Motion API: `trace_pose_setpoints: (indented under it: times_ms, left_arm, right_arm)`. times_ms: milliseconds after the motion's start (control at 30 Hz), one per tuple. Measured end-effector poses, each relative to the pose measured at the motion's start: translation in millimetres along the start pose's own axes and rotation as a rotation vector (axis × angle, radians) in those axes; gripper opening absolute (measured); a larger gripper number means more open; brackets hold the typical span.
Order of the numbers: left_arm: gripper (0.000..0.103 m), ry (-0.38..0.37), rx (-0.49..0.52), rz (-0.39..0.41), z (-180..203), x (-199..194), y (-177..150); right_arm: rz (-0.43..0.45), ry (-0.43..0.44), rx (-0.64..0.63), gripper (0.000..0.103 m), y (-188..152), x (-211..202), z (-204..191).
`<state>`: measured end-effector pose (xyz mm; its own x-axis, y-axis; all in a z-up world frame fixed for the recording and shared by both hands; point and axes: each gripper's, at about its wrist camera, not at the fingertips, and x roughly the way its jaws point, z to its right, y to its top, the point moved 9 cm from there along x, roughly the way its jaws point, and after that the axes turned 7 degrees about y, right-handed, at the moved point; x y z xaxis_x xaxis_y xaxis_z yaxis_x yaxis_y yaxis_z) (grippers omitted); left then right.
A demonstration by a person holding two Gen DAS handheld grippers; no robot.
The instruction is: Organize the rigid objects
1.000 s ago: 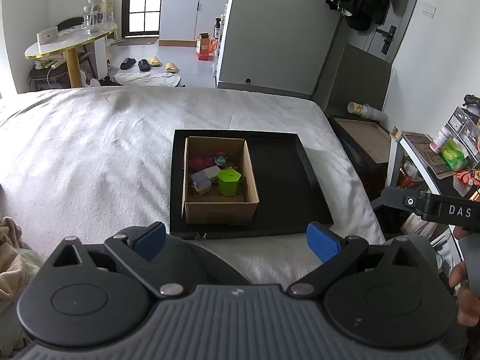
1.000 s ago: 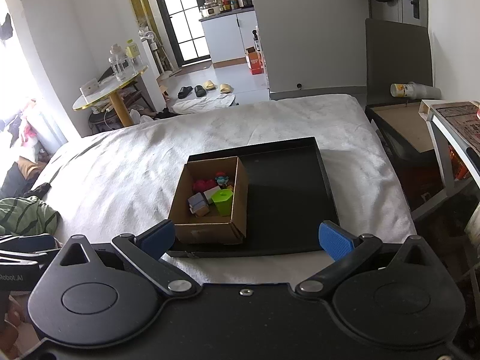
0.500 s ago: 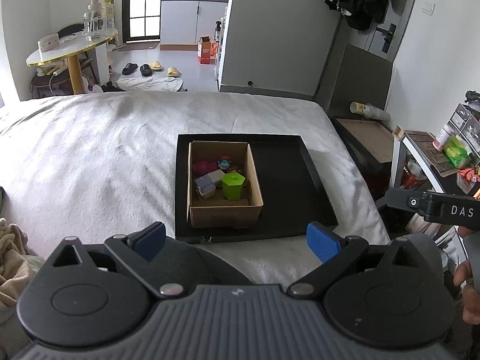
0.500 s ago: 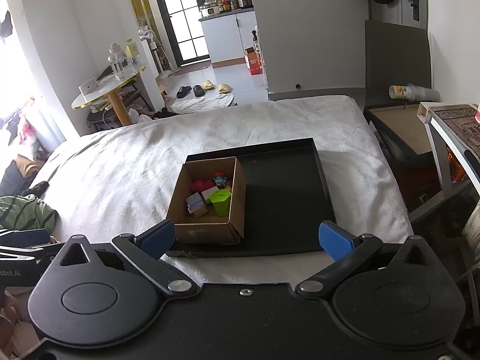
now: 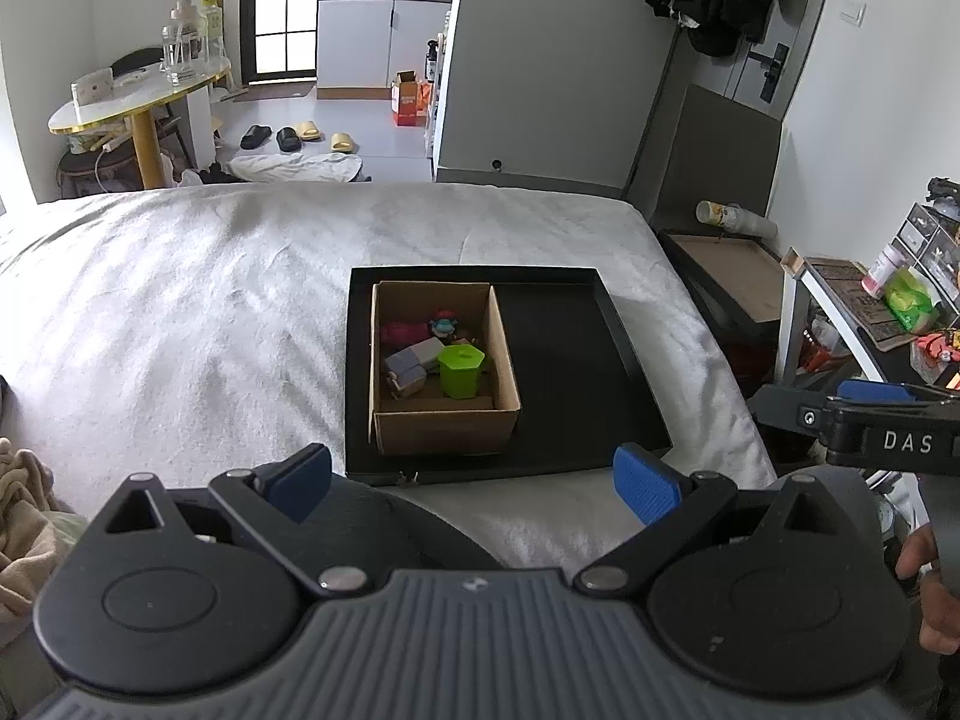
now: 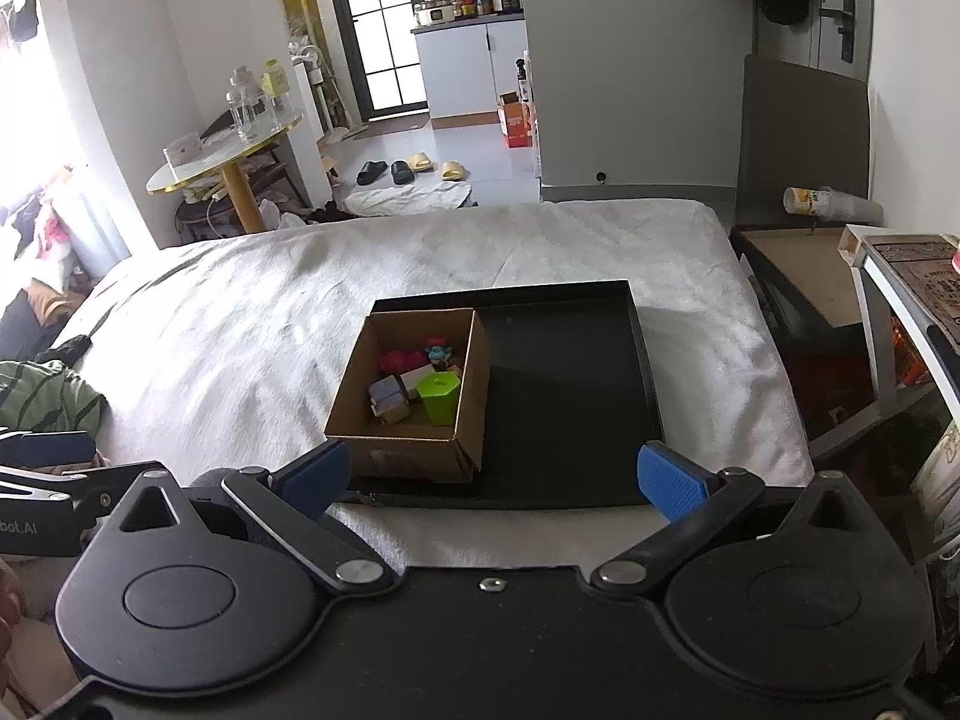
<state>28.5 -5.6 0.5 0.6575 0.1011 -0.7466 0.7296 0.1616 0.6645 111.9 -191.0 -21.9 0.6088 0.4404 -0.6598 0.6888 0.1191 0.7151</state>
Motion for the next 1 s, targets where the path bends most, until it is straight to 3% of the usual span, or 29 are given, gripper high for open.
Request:
trace_pose_setpoints:
  times_ms: [1000]
  left_arm:
    - [0.1, -0.014, 0.004, -0.002, 0.6, 3.0, -0.6]
  right_arm:
    - [-0.01, 0.0, -0.003, 0.103, -2.7, 1.6, 0.5]
